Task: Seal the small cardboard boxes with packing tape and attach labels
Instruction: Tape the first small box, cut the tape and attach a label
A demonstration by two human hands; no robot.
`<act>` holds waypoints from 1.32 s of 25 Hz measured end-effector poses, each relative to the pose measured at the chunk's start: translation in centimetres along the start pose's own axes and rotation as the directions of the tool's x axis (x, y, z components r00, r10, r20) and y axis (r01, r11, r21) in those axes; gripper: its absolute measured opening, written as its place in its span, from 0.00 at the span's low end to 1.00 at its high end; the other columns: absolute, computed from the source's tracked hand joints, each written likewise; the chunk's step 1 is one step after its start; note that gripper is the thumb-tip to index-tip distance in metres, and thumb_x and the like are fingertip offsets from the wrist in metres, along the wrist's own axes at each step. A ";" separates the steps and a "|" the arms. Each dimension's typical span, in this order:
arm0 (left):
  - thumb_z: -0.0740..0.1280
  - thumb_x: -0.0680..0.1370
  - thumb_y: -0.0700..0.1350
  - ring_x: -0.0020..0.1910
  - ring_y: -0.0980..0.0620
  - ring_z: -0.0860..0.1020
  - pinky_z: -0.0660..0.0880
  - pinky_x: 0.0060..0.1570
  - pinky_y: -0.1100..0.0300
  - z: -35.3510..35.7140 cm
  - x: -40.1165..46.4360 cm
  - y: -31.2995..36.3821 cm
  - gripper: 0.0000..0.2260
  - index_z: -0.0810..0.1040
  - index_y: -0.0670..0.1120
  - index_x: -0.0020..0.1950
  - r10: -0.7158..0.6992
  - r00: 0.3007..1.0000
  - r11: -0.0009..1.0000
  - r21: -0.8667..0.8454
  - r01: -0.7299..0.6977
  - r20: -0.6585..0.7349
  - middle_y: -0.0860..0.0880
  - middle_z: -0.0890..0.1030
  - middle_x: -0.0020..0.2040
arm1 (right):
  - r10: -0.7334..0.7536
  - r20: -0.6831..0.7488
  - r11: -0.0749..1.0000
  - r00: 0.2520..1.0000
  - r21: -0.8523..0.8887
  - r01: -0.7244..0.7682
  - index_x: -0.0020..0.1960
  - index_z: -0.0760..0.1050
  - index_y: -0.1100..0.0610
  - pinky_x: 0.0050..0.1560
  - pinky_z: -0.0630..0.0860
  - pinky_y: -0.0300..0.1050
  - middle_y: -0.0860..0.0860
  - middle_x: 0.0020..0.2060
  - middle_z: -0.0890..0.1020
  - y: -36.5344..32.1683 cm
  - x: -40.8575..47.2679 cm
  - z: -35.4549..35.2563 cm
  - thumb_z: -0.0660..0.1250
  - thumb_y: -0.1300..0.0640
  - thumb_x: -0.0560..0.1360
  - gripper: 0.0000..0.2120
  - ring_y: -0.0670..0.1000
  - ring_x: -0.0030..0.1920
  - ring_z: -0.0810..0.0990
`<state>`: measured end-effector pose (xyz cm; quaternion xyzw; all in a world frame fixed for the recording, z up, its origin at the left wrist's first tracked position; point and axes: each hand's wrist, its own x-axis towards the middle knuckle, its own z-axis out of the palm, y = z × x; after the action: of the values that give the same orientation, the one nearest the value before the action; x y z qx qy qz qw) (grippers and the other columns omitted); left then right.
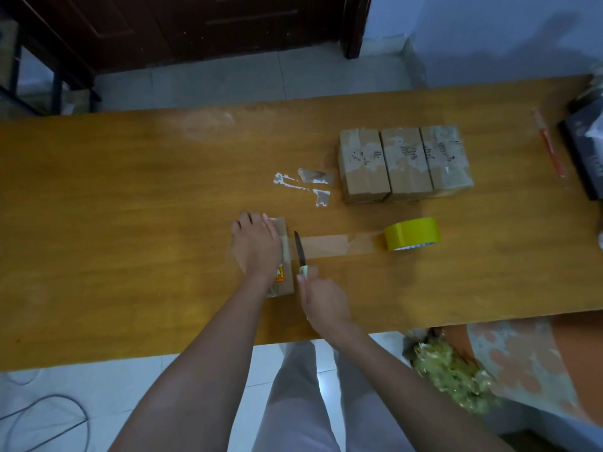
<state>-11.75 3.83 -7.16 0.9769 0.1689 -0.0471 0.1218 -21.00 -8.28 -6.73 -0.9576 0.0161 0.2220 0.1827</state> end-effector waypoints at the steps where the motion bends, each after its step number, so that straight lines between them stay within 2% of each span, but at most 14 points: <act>1: 0.49 0.84 0.47 0.52 0.42 0.72 0.69 0.48 0.52 0.1 0.0 0.0 0.18 0.75 0.39 0.56 -0.002 1.000 1.000 -0.003 0.002 0.000 0.41 0.76 0.56 | 0.003 0.006 1.000 1.000 -0.007 -0.003 0.57 0.66 0.55 0.25 0.68 0.42 0.48 0.31 0.74 0.0 0.3 0.0 0.47 0.47 0.83 0.15 0.49 0.29 0.75; 4: 0.50 0.84 0.47 0.53 0.42 0.73 0.70 0.47 0.50 0.2 0.1 0.0 0.18 0.76 0.39 0.55 -0.012 1.000 0.999 -0.031 0.011 -0.011 0.41 0.76 0.56 | 0.014 0.022 1.000 1.000 -0.015 -0.014 0.57 0.65 0.57 0.27 0.70 0.44 0.50 0.33 0.77 -0.1 1.0 0.1 0.47 0.49 0.84 0.14 0.52 0.30 0.77; 8: 0.49 0.84 0.47 0.52 0.42 0.73 0.69 0.47 0.52 0.3 0.2 -0.2 0.18 0.76 0.39 0.54 -0.001 1.000 0.999 -0.035 0.000 -0.025 0.41 0.76 0.55 | 0.036 0.043 0.998 0.998 0.045 -0.038 0.54 0.65 0.56 0.23 0.68 0.40 0.48 0.31 0.76 -0.7 0.3 1.2 0.48 0.49 0.84 0.12 0.47 0.28 0.76; 12: 0.49 0.84 0.47 0.52 0.43 0.73 0.68 0.48 0.53 0.3 0.3 0.0 0.19 0.76 0.39 0.54 -0.007 1.000 1.000 -0.023 0.006 -0.019 0.41 0.76 0.55 | 0.062 0.014 0.998 0.998 0.012 -0.062 0.54 0.66 0.56 0.21 0.58 0.37 0.44 0.27 0.70 -0.7 1.2 1.3 0.48 0.49 0.84 0.12 0.42 0.23 0.69; 15: 0.49 0.84 0.47 0.51 0.43 0.73 0.68 0.47 0.53 0.6 0.4 -0.1 0.19 0.76 0.39 0.54 0.004 1.000 1.000 -0.029 -0.005 -0.031 0.41 0.76 0.55 | 0.054 -0.008 0.999 0.999 -0.005 -0.054 0.55 0.67 0.57 0.20 0.56 0.39 0.46 0.28 0.71 -0.6 1.6 2.0 0.49 0.50 0.84 0.13 0.46 0.25 0.70; 17: 0.49 0.84 0.47 0.51 0.43 0.73 0.68 0.48 0.53 0.7 0.5 0.0 0.19 0.76 0.39 0.54 0.014 0.999 1.000 -0.023 -0.015 -0.028 0.41 0.76 0.54 | 0.021 0.002 1.000 1.000 -0.010 -0.021 0.56 0.67 0.58 0.21 0.58 0.39 0.47 0.29 0.72 -0.4 1.9 2.1 0.49 0.49 0.84 0.14 0.48 0.26 0.72; 20: 0.48 0.84 0.47 0.51 0.42 0.73 0.68 0.50 0.52 0.6 0.5 -0.2 0.19 0.76 0.38 0.55 0.031 0.999 0.999 -0.020 -0.032 -0.023 0.41 0.76 0.55 | 0.011 0.014 1.000 1.000 -0.006 -0.011 0.57 0.66 0.59 0.25 0.67 0.42 0.52 0.35 0.80 -0.2 2.5 2.1 0.49 0.49 0.84 0.14 0.52 0.32 0.80; 24: 0.48 0.84 0.47 0.52 0.43 0.72 0.68 0.50 0.53 0.7 0.4 -0.1 0.19 0.75 0.39 0.55 0.027 0.999 0.999 -0.035 -0.027 -0.022 0.41 0.76 0.56 | 0.001 0.018 1.000 1.000 -0.012 -0.001 0.57 0.67 0.58 0.21 0.61 0.39 0.47 0.30 0.74 -0.1 2.1 2.2 0.48 0.49 0.84 0.15 0.48 0.28 0.75; 28: 0.50 0.84 0.46 0.51 0.42 0.72 0.67 0.48 0.52 0.7 0.4 0.0 0.18 0.76 0.38 0.53 0.039 0.998 0.997 -0.065 -0.042 -0.048 0.40 0.76 0.54 | 0.012 -0.003 1.000 1.000 -0.006 -0.012 0.58 0.66 0.58 0.21 0.58 0.39 0.49 0.33 0.78 -0.1 2.4 2.2 0.49 0.49 0.84 0.14 0.49 0.29 0.78; 30: 0.50 0.84 0.46 0.50 0.42 0.72 0.67 0.48 0.52 0.6 0.3 0.1 0.18 0.76 0.38 0.53 0.043 0.998 0.996 -0.071 -0.046 -0.054 0.40 0.76 0.54 | 0.011 -0.003 0.999 1.000 -0.034 -0.011 0.58 0.66 0.59 0.21 0.56 0.39 0.48 0.30 0.74 -0.1 2.2 2.1 0.49 0.49 0.84 0.14 0.48 0.27 0.74; 33: 0.50 0.84 0.46 0.50 0.42 0.72 0.68 0.47 0.51 0.5 0.3 0.0 0.18 0.76 0.38 0.53 0.037 0.998 0.997 -0.068 -0.040 -0.049 0.41 0.76 0.53 | 0.008 0.004 1.000 1.000 -0.015 -0.008 0.59 0.65 0.59 0.21 0.59 0.40 0.50 0.32 0.78 0.0 1.9 2.3 0.49 0.49 0.84 0.15 0.50 0.29 0.76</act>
<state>-11.45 3.78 -7.71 0.9761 0.1546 -0.0155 0.1522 -20.24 -7.32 -9.47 -0.9584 0.0180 0.2250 0.1747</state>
